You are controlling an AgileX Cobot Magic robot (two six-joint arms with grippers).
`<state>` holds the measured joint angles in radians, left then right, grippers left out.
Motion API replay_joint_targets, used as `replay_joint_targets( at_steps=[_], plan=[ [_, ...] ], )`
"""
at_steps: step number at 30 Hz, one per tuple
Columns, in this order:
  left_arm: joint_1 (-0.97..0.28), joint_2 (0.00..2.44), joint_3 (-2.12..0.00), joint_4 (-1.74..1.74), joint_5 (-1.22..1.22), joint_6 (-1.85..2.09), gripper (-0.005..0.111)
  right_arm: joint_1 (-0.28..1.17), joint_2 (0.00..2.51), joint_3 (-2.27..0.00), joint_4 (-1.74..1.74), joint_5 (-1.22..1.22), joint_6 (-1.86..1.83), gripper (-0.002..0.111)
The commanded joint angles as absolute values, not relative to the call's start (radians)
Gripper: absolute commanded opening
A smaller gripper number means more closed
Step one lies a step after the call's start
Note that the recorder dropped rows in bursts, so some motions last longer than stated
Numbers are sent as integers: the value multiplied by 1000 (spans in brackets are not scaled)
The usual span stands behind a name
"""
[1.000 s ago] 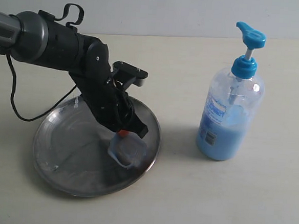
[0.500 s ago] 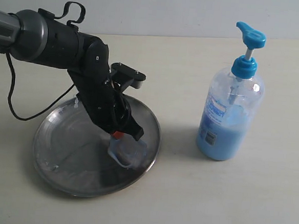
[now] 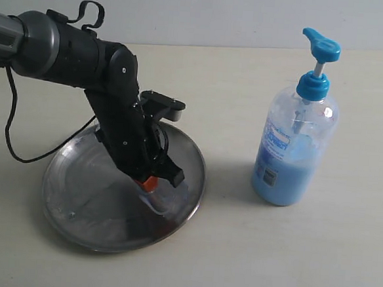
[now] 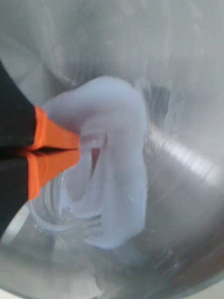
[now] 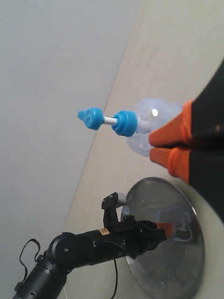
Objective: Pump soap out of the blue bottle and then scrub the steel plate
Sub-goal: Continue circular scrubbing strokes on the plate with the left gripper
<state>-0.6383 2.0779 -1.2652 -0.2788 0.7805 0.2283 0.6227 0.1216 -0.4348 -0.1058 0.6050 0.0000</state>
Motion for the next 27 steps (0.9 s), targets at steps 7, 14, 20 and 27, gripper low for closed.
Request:
replay_joint_targets(
  at_steps=[7, 14, 20, 27],
  plan=[
    [-639, 2090, -1258, -438, 798, 322, 0, 622, 116, -426, -109, 589, 0, 0],
    [-667, 2090, -1258, -486, 796, 379, 0, 622, 116, -426, -109, 589, 0, 0],
    [-706, 2090, -1258, -486, 739, 386, 0, 622, 116, -426, -109, 589, 0, 0],
    [-708, 2090, -1258, -454, 625, 382, 0, 622, 116, -426, -109, 592, 0, 0]
  ],
)
